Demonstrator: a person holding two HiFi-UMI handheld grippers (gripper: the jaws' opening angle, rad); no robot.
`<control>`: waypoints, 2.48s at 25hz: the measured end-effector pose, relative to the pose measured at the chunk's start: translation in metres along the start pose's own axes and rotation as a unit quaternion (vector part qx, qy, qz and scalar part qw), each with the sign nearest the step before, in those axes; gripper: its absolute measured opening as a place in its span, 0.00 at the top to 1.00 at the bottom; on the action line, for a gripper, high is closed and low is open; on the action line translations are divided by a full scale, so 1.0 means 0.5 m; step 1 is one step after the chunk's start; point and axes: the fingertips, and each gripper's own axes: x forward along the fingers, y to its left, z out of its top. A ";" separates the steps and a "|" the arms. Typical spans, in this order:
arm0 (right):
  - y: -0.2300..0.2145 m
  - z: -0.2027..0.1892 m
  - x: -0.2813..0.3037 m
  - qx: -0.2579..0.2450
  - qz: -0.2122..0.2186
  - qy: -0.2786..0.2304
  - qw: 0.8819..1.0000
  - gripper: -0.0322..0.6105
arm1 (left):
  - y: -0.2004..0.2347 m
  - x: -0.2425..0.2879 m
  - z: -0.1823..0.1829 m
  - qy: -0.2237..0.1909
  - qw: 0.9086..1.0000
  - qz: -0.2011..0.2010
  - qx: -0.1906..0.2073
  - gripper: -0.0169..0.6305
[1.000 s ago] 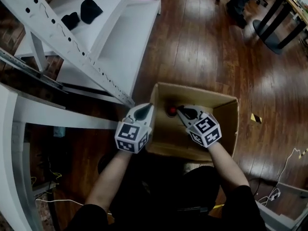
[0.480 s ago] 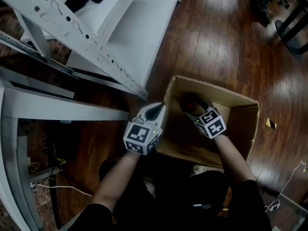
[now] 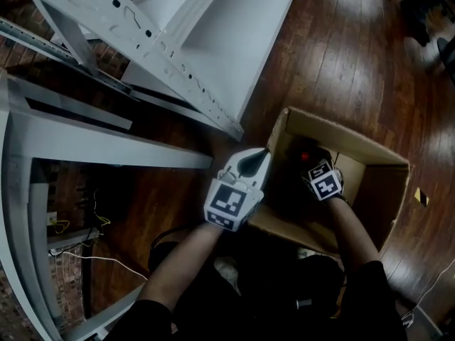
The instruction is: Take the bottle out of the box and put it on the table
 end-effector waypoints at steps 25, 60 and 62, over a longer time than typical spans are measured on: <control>0.004 -0.057 0.093 -0.007 -0.004 0.032 0.999 0.43 | 0.005 -0.004 -0.013 -0.001 1.000 0.008 0.007 0.97; 0.091 0.578 -1.096 0.102 -0.118 -0.149 0.976 0.43 | -0.245 -0.291 0.854 -0.062 0.994 -0.087 -0.028 0.97; 0.106 0.631 -1.181 0.098 -0.119 -0.157 0.976 0.43 | -0.256 -0.333 0.944 -0.073 0.993 -0.091 -0.016 0.97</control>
